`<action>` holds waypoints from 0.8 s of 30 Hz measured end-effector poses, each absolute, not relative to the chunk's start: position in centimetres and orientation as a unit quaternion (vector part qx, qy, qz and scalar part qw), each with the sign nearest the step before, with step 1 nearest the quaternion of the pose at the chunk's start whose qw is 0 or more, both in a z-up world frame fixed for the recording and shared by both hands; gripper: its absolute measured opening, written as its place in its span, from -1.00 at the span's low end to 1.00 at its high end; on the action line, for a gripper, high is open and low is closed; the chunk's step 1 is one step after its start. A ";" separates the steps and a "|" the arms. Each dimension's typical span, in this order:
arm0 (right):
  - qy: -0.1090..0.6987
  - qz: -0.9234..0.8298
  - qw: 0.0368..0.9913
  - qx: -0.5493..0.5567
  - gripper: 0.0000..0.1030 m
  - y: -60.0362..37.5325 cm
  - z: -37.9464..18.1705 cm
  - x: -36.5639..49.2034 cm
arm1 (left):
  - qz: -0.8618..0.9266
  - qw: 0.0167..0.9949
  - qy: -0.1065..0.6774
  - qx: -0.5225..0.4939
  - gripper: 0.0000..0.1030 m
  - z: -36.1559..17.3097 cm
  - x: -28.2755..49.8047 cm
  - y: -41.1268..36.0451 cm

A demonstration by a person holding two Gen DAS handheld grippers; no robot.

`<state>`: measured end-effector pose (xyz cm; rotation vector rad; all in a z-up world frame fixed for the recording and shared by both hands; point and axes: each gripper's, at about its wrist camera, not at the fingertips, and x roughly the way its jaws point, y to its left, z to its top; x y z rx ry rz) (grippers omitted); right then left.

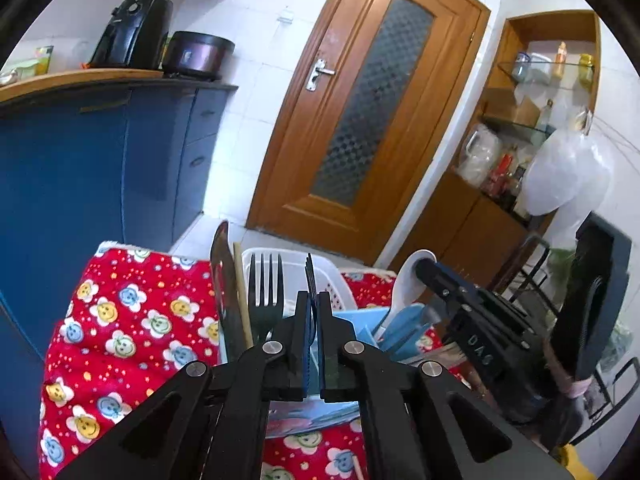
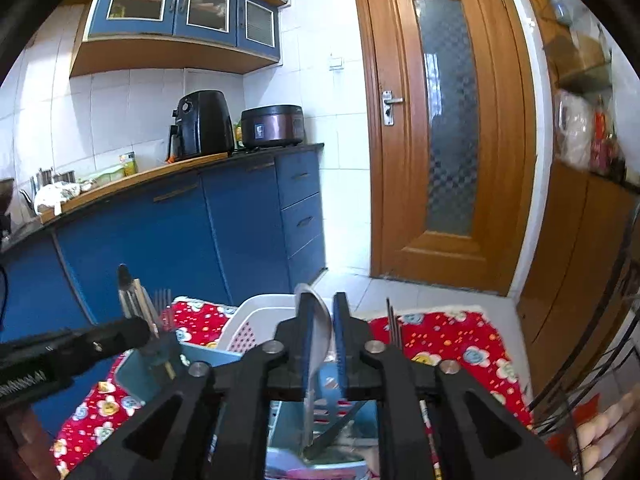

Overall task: Organize utensils
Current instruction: 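Lower the fork and chopstick into the blue box with both tools, then open both tools and move them back down to the chopsticks on the tablecloth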

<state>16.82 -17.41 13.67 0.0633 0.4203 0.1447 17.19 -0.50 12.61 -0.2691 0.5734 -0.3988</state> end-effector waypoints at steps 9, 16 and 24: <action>0.196 0.087 0.975 0.066 -0.34 -18.3 14.6 14.8 | -0.188 0.933 0.288 -0.108 -0.55 12.9 16.2 -0.6; 0.190 0.094 0.974 0.078 -0.30 -19.0 15.6 12.6 | -0.189 0.935 0.285 -0.093 -0.34 13.4 14.4 -0.9; 0.207 0.094 0.971 0.076 -0.26 -19.4 15.7 9.5 | -0.192 0.932 0.292 -0.093 -0.32 13.4 11.9 -1.0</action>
